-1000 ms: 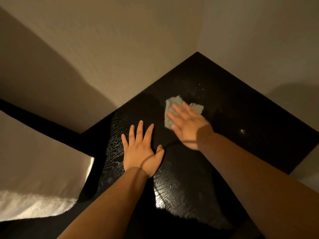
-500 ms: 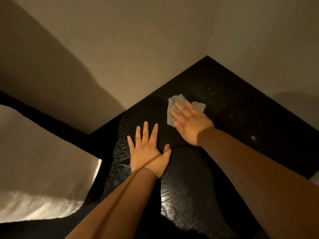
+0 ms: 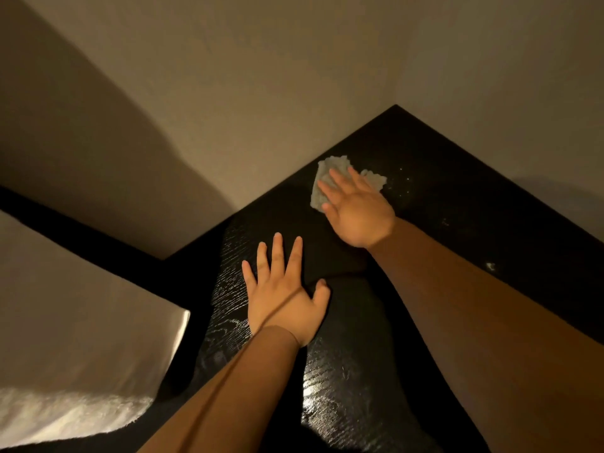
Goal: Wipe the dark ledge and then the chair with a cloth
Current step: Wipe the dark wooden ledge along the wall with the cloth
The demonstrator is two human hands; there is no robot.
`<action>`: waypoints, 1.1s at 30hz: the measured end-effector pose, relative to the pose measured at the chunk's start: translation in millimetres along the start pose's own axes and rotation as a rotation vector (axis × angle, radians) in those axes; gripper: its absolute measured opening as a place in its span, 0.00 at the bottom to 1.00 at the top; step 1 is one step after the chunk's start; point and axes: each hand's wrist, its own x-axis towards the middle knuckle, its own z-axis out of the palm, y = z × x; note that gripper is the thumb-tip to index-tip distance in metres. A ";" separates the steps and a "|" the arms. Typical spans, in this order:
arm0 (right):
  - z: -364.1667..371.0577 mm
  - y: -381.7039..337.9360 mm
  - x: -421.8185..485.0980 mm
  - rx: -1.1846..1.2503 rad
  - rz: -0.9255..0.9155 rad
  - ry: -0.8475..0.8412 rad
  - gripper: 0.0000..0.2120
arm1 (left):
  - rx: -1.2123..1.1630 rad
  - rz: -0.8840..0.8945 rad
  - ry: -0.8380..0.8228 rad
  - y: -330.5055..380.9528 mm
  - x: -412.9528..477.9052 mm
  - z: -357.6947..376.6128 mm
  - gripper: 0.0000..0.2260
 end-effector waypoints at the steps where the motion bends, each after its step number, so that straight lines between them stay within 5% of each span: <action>1: -0.5 -6.5 8.4 0.002 0.053 0.005 0.27 | -0.004 0.000 0.002 -0.1 0.3 -0.1 0.38; 3: 1.1 -23.5 8.7 0.019 0.089 -0.002 0.27 | -0.007 -0.003 0.001 -1.0 1.0 0.4 0.38; 10: 10.1 -18.9 -64.7 0.004 -0.205 -0.043 0.27 | -0.025 0.003 0.018 -2.5 0.5 0.1 0.37; 16: 4.1 5.5 -29.2 -0.026 0.104 -0.009 0.30 | -0.059 -0.010 0.029 -1.5 0.5 0.0 0.37; 23: 9.1 -15.4 -80.9 0.006 -0.139 -0.078 0.27 | 0.003 0.138 0.108 -20.1 23.6 -19.4 0.33; 30: -2.5 -9.8 6.1 0.014 0.170 -0.021 0.28 | -0.017 0.029 0.091 -31.9 88.6 -15.2 0.35; 33: 5.1 -29.1 6.6 0.014 0.062 -0.005 0.28 | 0.001 0.029 0.081 -33.4 95.8 -11.0 0.36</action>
